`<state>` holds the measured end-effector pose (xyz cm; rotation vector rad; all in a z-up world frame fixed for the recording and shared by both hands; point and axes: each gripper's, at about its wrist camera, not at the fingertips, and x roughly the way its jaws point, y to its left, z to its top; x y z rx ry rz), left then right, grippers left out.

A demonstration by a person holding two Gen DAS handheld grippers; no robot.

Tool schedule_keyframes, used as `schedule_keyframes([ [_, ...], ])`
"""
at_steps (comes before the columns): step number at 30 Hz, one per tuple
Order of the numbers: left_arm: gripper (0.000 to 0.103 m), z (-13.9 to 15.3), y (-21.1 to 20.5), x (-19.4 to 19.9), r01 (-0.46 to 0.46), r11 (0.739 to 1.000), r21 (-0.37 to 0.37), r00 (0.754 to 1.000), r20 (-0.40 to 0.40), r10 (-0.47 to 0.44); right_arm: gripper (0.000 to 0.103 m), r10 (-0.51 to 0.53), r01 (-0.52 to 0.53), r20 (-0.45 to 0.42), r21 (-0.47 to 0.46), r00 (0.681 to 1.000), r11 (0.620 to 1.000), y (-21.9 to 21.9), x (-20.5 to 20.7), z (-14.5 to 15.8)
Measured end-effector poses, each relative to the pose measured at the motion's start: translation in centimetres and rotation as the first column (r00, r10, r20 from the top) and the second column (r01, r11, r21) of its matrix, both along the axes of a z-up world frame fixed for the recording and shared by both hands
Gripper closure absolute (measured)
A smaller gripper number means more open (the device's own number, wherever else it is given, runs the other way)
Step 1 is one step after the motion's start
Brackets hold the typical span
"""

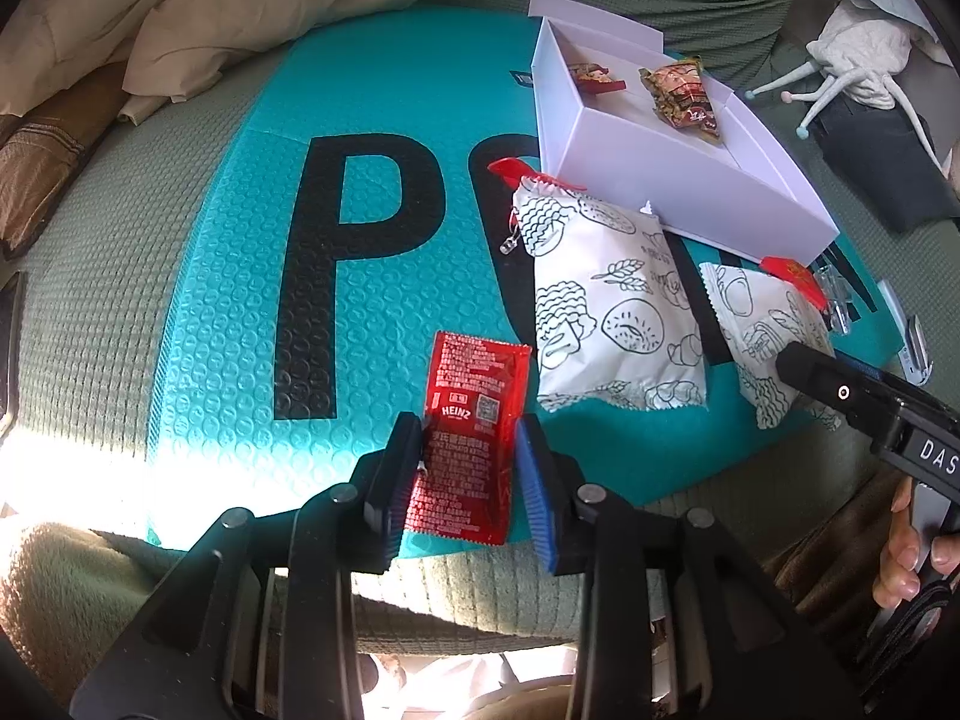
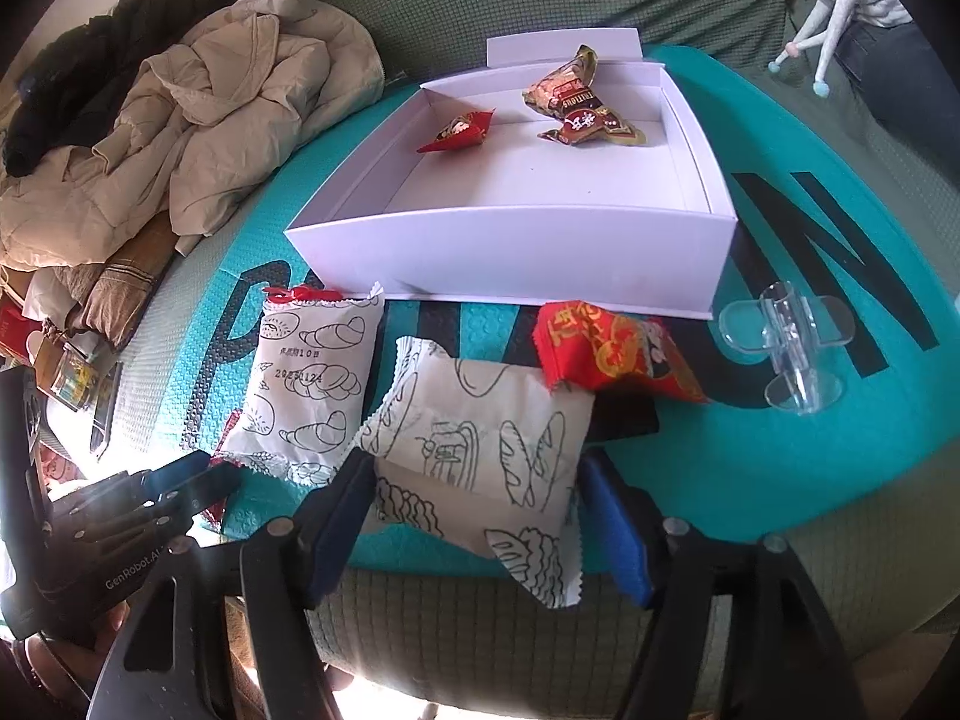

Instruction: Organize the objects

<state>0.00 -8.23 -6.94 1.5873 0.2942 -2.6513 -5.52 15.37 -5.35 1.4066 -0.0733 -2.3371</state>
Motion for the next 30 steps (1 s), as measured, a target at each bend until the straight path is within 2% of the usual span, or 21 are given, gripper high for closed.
schedule_keyframes([
  [3, 0.071, -0.1, 0.0, -0.1, 0.003, 1.000, -0.005, 1.000, -0.002, -0.003, 0.022, 0.001, -0.001, 0.016, 0.013, 1.000, 1.000, -0.5, -0.3, -0.3],
  [8, 0.071, -0.1, 0.0, -0.5, 0.000, 1.000, -0.003, 1.000, 0.003, 0.000, 0.022, 0.003, -0.002, 0.068, -0.021, 0.998, 1.000, -0.8, -1.1, -1.6],
  [10, 0.071, -0.1, 0.2, -0.5, 0.006, 1.000, -0.015, 1.000, -0.002, -0.006, 0.029, 0.015, -0.015, 0.021, -0.024, 1.000, 1.000, -0.9, -0.8, -1.4],
  [12, 0.075, 0.0, 0.2, -0.4, 0.004, 1.000, -0.019, 1.000, -0.001, -0.004, 0.035, 0.021, -0.021, 0.012, -0.039, 1.000, 0.999, -0.8, -0.6, -1.3],
  [17, 0.080, 0.2, -0.3, -0.1, -0.005, 0.999, 0.032, 1.000, 0.006, 0.005, 0.041, 0.044, -0.044, -0.004, -0.077, 0.999, 0.996, -0.5, -0.1, -0.5],
  [20, 0.082, 0.4, -0.7, 0.0, 0.001, 0.993, 0.120, 1.000, 0.023, -0.004, 0.041, 0.069, -0.070, -0.014, -0.085, 0.998, 0.994, -0.7, 0.4, 0.2],
  [21, 0.082, 0.5, -0.8, 0.1, -0.002, 0.992, 0.124, 1.000, 0.022, -0.001, 0.042, 0.075, -0.077, -0.019, -0.076, 0.997, 0.994, -0.8, 0.6, 0.4],
  [24, 0.082, 1.3, -1.1, 0.4, -0.015, 0.998, 0.068, 1.000, 0.000, 0.015, 0.042, 0.103, -0.105, -0.034, -0.064, 0.994, 0.992, -1.4, 1.2, 1.0],
  [30, 0.082, 2.9, -2.0, 0.7, -0.031, 0.999, 0.024, 0.999, -0.023, 0.031, 0.042, 0.155, -0.159, -0.063, -0.048, 0.986, 0.986, -2.5, 2.1, 2.6],
])
